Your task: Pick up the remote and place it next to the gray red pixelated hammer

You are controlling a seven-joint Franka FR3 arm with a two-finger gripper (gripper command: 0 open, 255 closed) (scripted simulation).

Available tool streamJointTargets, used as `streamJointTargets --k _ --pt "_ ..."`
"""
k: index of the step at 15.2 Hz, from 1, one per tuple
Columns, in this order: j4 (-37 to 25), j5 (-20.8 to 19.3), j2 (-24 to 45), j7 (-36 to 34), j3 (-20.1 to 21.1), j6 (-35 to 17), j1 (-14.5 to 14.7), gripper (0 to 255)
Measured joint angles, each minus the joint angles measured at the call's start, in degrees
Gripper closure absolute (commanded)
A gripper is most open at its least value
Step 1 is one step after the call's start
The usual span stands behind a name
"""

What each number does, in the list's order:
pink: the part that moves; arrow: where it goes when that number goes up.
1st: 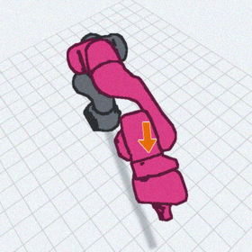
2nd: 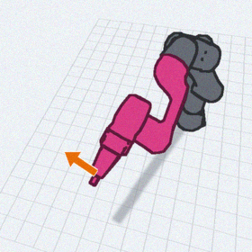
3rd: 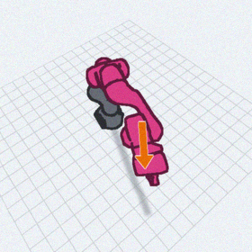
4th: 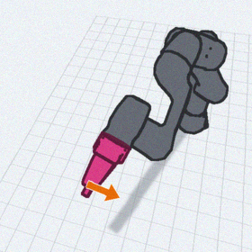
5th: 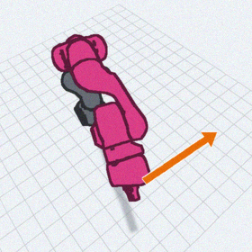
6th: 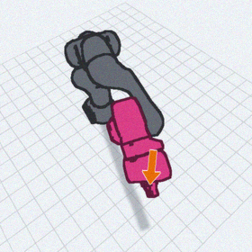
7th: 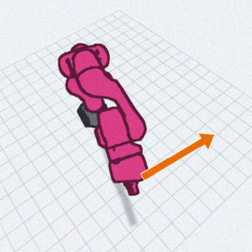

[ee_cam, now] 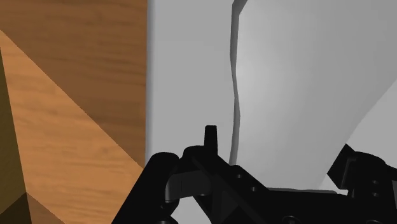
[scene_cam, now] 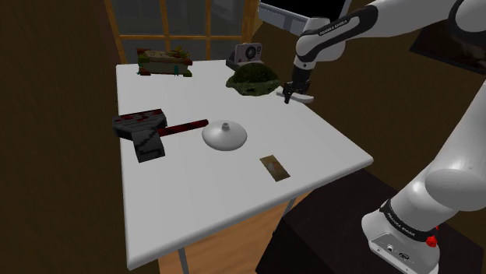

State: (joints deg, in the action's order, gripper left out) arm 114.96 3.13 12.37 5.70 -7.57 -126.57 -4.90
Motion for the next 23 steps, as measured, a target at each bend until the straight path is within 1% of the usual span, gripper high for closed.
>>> streamJointTargets --k 17,23 --pt "-6.4 -1.1 -5.1 -0.8 -0.3 11.6 0.2 255" --pt "-2.3 -1.8 -8.7 -7.4 2.5 11.1 3.8 255"
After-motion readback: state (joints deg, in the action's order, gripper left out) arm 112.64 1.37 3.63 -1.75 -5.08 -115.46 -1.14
